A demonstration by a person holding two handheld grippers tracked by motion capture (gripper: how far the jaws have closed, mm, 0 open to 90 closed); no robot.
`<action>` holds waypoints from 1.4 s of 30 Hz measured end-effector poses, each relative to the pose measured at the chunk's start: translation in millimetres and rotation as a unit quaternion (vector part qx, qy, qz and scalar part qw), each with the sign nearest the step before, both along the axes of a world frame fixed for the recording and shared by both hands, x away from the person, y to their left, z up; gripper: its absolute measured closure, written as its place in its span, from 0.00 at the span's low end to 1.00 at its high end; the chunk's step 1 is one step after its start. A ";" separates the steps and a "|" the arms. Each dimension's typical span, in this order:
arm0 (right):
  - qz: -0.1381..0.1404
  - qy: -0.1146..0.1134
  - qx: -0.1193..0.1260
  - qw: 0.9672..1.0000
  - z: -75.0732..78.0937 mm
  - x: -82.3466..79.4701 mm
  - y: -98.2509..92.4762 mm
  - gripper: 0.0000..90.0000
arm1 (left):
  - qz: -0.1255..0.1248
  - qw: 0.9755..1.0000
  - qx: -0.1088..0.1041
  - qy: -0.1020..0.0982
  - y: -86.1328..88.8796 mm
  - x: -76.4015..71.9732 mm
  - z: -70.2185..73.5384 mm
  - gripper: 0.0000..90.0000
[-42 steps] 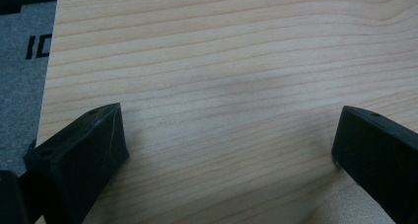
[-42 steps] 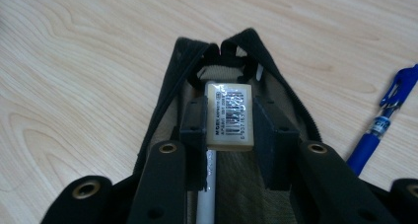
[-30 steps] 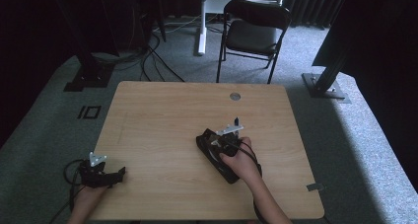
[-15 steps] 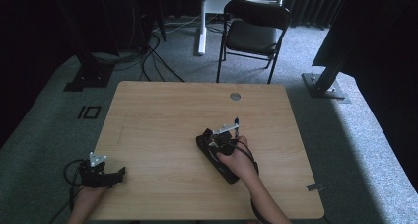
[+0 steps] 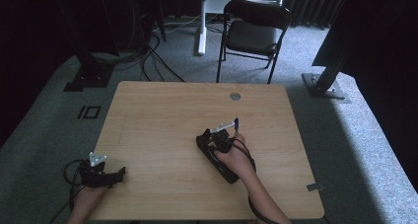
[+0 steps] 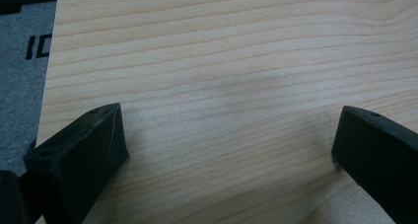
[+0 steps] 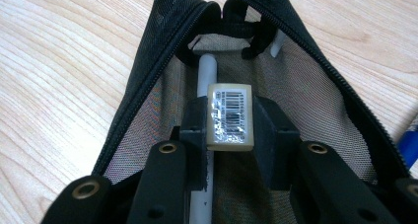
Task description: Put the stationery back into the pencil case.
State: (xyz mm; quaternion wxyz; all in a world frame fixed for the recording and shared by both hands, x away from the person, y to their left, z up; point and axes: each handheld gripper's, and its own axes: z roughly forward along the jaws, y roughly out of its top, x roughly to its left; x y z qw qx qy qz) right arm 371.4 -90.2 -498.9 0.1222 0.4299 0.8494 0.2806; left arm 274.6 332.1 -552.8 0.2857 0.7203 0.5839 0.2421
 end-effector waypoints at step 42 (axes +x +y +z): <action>-0.010 -0.076 0.068 0.995 50.3 -10.0 -27.5 0.66 | 0.000 1.000 0.000 0.000 0.0 0.0 0.0 0.00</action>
